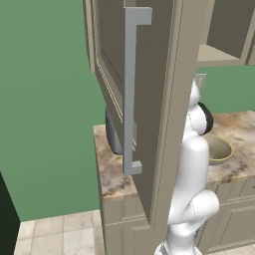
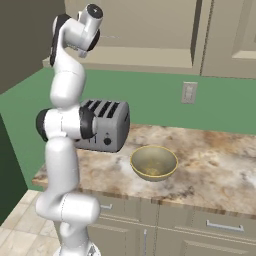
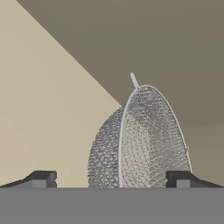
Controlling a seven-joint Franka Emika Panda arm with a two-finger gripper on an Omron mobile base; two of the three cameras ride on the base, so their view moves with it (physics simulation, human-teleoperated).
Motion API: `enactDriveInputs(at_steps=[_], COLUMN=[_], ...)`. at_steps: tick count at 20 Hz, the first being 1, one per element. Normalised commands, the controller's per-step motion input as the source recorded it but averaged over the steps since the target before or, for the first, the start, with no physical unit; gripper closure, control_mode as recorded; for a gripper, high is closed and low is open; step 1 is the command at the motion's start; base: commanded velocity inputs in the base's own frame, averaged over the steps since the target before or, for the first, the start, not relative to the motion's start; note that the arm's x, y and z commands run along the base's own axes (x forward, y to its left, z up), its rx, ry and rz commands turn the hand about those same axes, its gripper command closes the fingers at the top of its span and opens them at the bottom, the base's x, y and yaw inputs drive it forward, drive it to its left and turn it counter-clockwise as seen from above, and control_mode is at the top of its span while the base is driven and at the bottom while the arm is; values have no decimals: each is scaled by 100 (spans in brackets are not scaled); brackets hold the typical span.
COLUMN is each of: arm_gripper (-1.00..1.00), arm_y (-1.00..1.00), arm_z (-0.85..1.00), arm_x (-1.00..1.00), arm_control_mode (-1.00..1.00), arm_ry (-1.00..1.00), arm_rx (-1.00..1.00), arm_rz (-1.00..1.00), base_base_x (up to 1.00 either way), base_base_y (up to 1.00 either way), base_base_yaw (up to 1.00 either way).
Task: Open the cabinet and setup a tea strainer by placing it in the bowl upright.
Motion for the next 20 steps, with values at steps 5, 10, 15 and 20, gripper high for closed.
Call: enactDriveInputs(at_steps=[5,10,15,20], arm_gripper=[-100,-100,100,100], arm_y=[0,1,11,13], arm_z=[0,0,0,0], arm_x=[39,32,6,2], arm_control_mode=[-100,-100,-100,-100], arm_ry=[3,0,0,0], arm_rx=[0,0,0,0], arm_rz=[0,1,1,0], base_base_x=[0,0,0,0], base_base_y=[0,0,0,0], base_base_yaw=[0,0,0,0])
